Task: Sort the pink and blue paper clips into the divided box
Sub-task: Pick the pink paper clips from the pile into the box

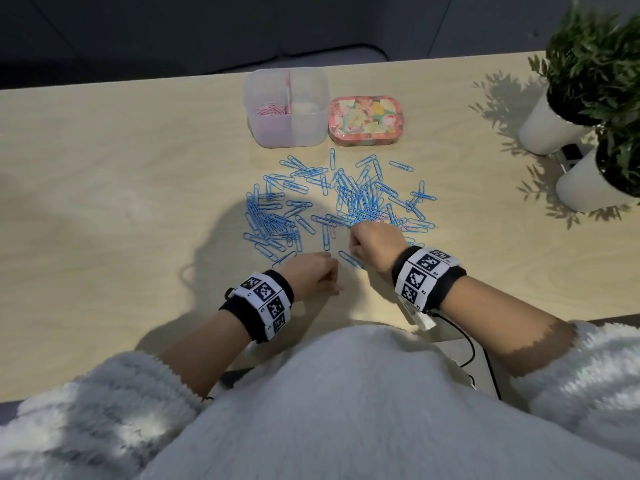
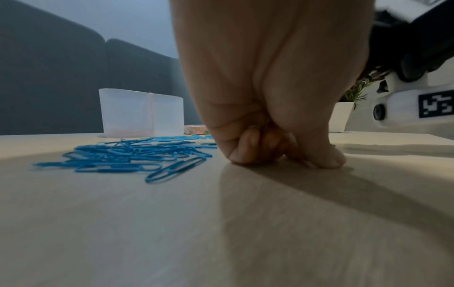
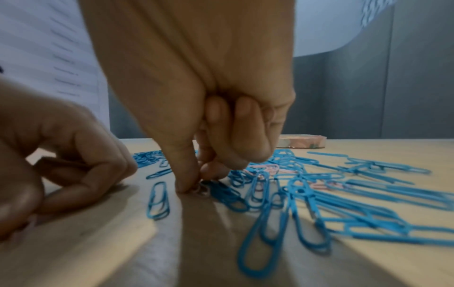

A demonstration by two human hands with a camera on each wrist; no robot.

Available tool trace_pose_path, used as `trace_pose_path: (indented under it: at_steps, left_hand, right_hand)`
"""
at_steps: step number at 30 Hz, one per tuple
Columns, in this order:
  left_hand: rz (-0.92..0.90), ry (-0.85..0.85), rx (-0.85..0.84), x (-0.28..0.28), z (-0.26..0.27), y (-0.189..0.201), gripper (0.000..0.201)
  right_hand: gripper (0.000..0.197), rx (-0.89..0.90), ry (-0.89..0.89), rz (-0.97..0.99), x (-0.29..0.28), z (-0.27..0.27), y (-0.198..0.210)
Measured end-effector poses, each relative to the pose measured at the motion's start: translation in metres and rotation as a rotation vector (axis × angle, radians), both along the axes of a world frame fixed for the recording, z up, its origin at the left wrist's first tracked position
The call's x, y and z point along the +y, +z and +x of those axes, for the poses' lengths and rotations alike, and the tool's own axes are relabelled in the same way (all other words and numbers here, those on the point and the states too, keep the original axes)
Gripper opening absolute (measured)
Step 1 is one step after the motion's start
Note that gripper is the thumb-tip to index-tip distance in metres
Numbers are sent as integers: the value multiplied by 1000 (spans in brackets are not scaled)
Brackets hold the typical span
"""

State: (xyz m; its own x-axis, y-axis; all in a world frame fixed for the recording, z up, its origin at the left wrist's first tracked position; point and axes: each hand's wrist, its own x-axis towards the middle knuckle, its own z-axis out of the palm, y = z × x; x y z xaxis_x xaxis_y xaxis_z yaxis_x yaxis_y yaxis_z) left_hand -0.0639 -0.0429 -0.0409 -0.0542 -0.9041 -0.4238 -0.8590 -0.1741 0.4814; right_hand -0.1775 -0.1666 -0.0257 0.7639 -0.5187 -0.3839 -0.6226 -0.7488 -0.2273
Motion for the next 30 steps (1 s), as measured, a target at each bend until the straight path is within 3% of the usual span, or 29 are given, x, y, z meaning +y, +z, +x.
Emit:
trace_pose_path:
  at_steps: [3, 5, 7, 9, 13, 17, 22, 26, 30]
  left_hand:
    - [-40, 150, 134, -2, 3, 4, 18]
    - [-86, 332, 289, -5, 13, 9, 13]
    - [-86, 514, 417, -10, 25, 14, 8]
    - [-30, 714, 572, -15, 39, 16, 17]
    - [50, 962, 729, -19, 62, 21, 28]
    - [-58, 901, 577, -28, 85, 37, 26]
    - [-297, 839, 264, -67, 130, 76, 27]
    - [-425, 866, 179, -111, 155, 104, 31]
    - [-369, 853, 182, -145, 177, 103, 31]
  right_hand:
    - [12, -87, -76, 156, -4, -3, 0]
    - [8, -274, -267, 401, -10, -2, 3]
    - [15, -384, -477, 595, -12, 4, 9]
    - [29, -363, -546, 591, -12, 14, 11]
    - [24, -170, -375, 286, 3, 33, 1]
    - [20, -219, -391, 217, 7, 42, -4]
    - [14, -134, -378, 396, -2, 48, -7]
    - [28, -207, -340, 579, -16, 47, 4]
    - [39, -370, -441, 721, -43, 58, 32]
